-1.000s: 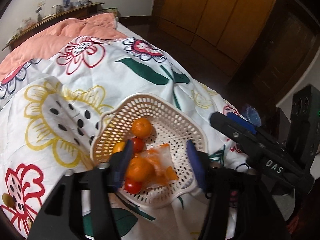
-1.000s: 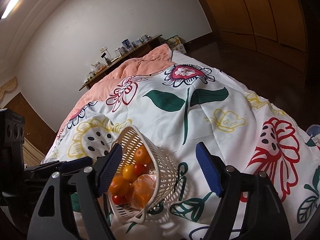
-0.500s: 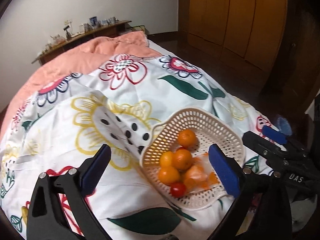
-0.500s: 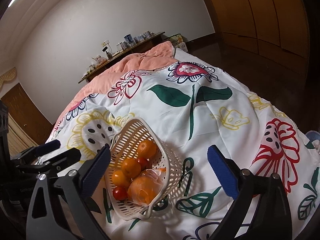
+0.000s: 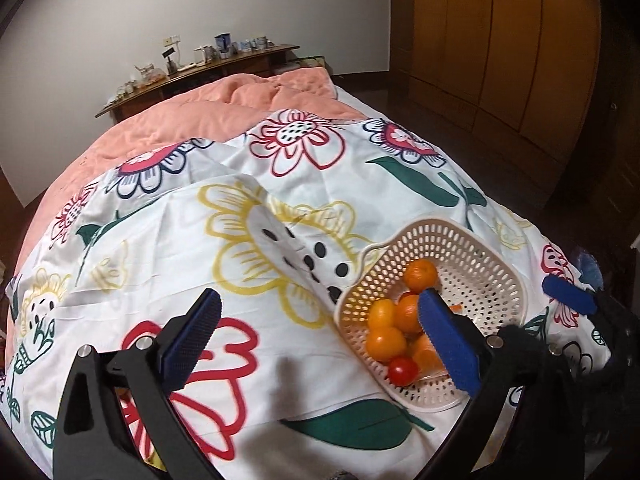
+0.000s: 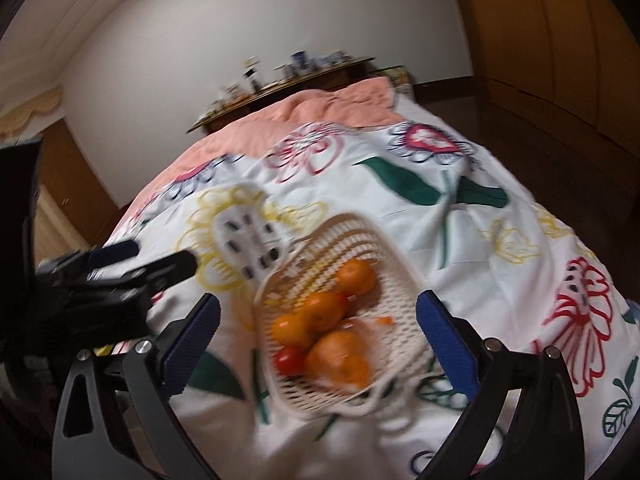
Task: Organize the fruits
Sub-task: 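Move both open grippers back toward the banana and kiwi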
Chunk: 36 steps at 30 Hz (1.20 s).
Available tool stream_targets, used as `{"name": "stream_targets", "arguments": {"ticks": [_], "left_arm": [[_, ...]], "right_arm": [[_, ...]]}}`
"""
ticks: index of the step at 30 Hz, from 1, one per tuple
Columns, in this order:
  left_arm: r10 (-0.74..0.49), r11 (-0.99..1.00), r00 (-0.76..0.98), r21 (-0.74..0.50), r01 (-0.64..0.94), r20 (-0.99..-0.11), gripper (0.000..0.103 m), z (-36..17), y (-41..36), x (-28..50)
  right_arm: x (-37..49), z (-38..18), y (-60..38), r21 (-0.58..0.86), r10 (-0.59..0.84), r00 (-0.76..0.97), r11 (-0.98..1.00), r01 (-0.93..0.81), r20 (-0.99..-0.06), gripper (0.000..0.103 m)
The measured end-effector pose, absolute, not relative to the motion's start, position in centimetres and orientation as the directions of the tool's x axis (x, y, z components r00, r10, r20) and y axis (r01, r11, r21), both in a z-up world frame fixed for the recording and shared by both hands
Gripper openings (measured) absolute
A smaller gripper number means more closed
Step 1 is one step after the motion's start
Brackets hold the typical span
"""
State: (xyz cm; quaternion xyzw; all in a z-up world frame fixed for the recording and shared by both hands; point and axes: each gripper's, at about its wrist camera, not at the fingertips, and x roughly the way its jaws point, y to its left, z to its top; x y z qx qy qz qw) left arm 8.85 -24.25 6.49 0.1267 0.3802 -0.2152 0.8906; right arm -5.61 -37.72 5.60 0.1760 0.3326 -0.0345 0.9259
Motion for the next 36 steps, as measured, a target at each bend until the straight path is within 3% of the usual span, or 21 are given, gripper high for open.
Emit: {"name": "stream_targets", "arguments": {"ticks": [16,36], "left_arm": [[-0.259,0.921,0.654,0.023,0.389,-0.711,0.1,7.6,-17.9,8.3],[-0.119,0.99,0.685,-0.033,0.137,-0.718,0.1,7.4,-2.9,7.3]], "right_arm": [[-5.2,5.2,-27.7,0.201,0.183,0.688,0.978,-0.054,-0.702,0.098],[-6.2,3.8,-22.9,0.151,0.195,0.6,0.981,-0.124,-0.776,0.098]]}}
